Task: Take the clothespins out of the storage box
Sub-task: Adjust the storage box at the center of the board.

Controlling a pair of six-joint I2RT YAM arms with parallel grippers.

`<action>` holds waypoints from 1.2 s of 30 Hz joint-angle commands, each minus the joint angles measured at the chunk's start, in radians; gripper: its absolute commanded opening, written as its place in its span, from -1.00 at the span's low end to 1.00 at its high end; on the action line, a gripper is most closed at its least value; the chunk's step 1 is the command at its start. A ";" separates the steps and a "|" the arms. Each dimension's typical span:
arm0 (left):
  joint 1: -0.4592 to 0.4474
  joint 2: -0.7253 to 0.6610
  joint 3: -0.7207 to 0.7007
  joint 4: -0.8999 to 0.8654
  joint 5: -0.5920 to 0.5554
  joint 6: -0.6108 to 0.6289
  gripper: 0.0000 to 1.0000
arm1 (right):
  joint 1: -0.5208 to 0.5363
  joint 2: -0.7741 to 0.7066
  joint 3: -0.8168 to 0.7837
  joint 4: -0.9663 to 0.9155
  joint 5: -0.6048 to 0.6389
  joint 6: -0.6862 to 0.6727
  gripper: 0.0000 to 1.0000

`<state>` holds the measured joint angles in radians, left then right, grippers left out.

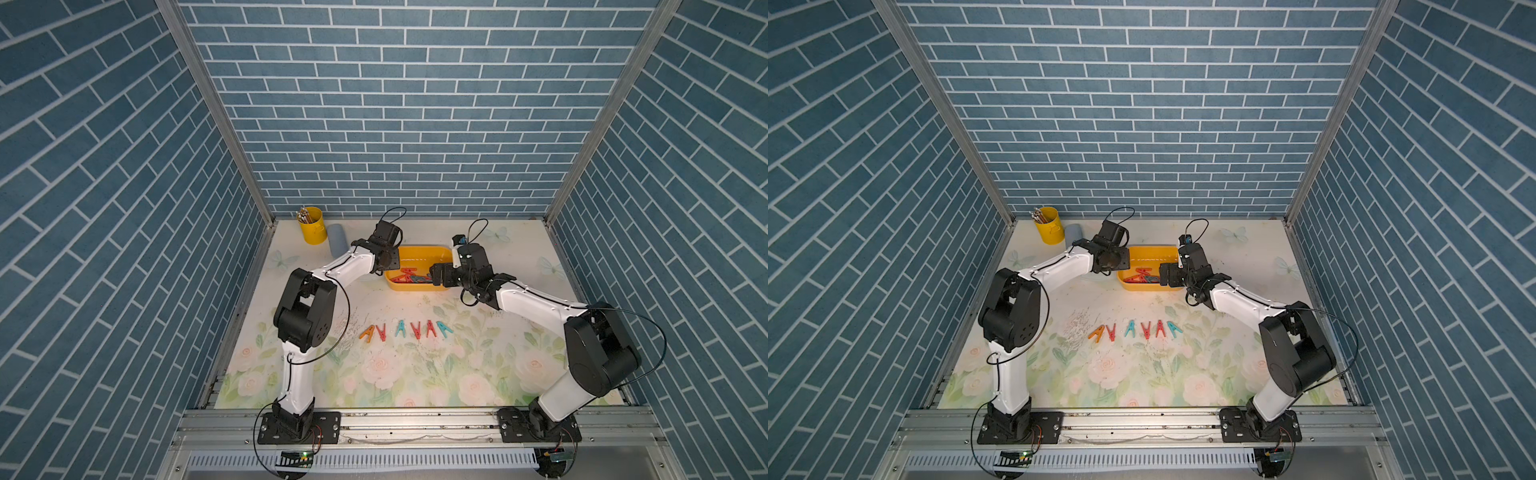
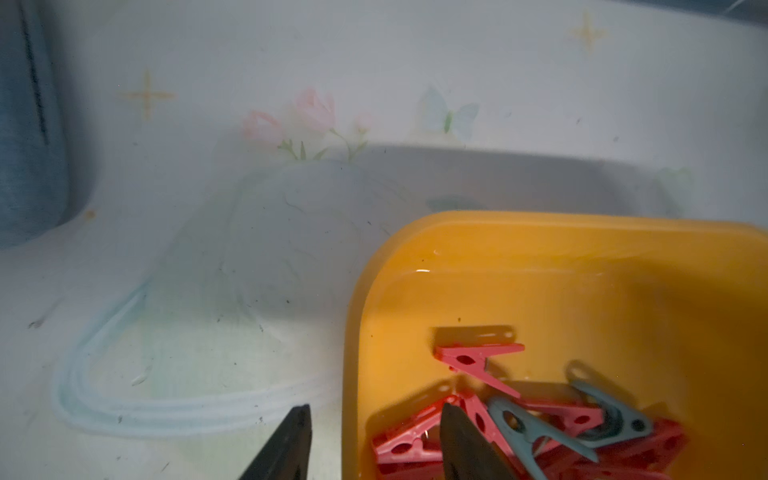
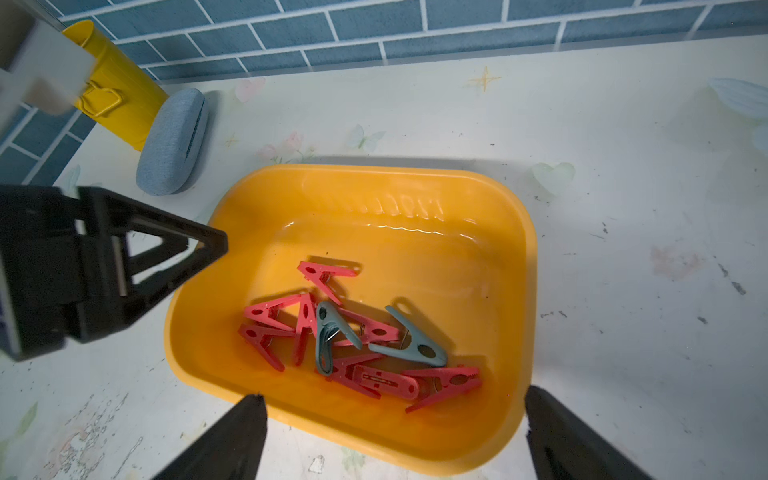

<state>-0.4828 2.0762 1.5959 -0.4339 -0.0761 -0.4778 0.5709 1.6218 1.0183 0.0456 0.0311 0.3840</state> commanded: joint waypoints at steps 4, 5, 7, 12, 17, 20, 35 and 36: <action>-0.001 0.057 0.069 -0.061 -0.033 0.018 -0.38 | -0.003 -0.036 -0.022 0.030 -0.011 -0.006 0.99; -0.001 0.063 0.075 -0.069 -0.033 0.015 -0.52 | -0.003 -0.042 -0.028 0.034 -0.011 -0.002 0.99; -0.001 0.064 0.078 -0.085 -0.031 0.012 -0.74 | -0.004 -0.054 -0.040 0.038 -0.012 0.001 0.99; -0.001 0.037 0.082 -0.167 0.014 -0.036 -1.00 | -0.003 -0.085 -0.060 0.049 -0.012 0.010 0.99; 0.002 -0.007 0.087 -0.272 0.103 -0.101 -1.00 | -0.003 -0.118 -0.066 0.063 -0.020 0.021 0.99; 0.014 -0.013 0.078 -0.329 0.189 -0.126 -1.00 | -0.003 -0.145 -0.068 0.079 -0.021 0.028 0.99; 0.052 -0.083 -0.025 -0.316 0.422 -0.230 -1.00 | -0.002 -0.241 -0.122 0.122 -0.041 0.055 0.99; 0.054 -0.082 -0.031 -0.313 0.423 -0.231 -1.00 | -0.001 -0.247 -0.129 0.123 -0.041 0.056 0.99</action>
<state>-0.4339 2.0193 1.5883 -0.7391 0.2901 -0.6846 0.5709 1.4082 0.9085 0.1452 -0.0025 0.4137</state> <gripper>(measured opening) 0.108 0.994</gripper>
